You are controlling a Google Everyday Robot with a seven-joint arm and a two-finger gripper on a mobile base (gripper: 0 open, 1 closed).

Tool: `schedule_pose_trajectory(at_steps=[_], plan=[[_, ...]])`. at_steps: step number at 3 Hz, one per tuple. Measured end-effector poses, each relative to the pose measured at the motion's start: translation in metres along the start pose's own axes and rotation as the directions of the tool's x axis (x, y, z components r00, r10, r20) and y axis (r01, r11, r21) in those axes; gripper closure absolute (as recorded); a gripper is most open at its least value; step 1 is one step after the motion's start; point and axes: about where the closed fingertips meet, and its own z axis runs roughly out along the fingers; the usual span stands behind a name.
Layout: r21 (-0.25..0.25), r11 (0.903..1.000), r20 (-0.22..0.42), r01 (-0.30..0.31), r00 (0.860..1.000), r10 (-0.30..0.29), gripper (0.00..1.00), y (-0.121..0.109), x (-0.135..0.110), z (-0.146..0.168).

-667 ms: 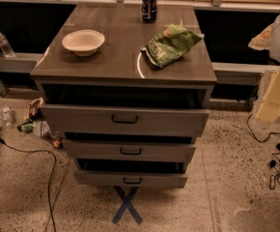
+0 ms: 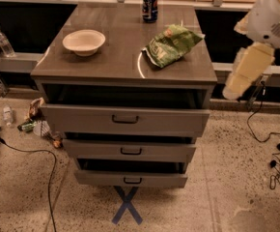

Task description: Place green jalapeno chip bag into paper bowl

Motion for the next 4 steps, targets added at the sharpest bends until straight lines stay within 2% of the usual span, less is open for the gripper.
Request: schedule_pose_trajectory(at_steps=[1,2,3,4], plan=[[0.047,0.9926,0.109,-0.112,0.988,0.106,0.00,-0.045,-0.030,0.019],[0.054,0.9868,0.138,-0.153,0.980,0.145,0.00,-0.053,-0.032,0.024],[0.072,0.9426,0.253,-0.326,0.920,0.299,0.00,-0.084,-0.043,0.038],[0.066,0.9133,0.359,-0.402,0.863,0.354,0.00,-0.134,-0.058,0.053]])
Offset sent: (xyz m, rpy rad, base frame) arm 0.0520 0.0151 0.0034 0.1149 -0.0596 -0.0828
